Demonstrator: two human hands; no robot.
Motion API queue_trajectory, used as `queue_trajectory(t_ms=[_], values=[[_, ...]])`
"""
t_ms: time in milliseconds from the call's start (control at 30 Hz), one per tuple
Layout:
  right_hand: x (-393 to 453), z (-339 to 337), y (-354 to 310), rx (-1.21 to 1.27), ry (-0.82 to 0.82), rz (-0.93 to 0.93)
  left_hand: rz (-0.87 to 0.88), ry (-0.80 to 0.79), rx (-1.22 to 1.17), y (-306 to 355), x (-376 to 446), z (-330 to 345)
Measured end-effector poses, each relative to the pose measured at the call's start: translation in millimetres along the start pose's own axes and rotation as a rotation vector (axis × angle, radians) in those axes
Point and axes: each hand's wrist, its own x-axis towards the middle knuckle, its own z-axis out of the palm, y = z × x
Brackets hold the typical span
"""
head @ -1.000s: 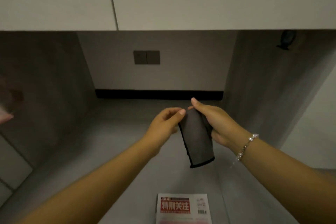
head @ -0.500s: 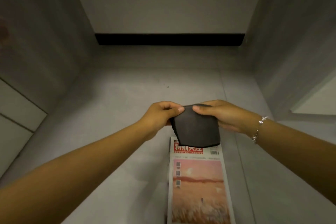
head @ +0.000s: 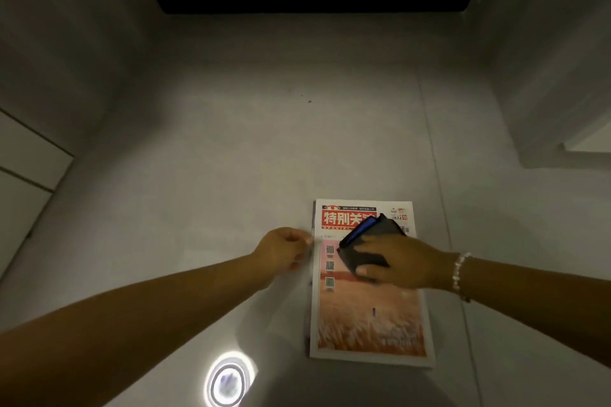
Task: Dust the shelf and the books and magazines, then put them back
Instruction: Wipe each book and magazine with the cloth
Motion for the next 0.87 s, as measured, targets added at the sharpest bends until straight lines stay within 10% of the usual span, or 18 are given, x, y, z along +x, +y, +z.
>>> queue_trajectory(t_ms=[300,867], values=[[15.7,68.0,38.6,-0.39,0.229,-0.044,0.021,0.029,0.111,-10.2,1.4,19.3],[22.7,85.6,49.3,-0.393,0.413,-0.115,0.152,0.057,0.151,-16.4,3.0,32.4]])
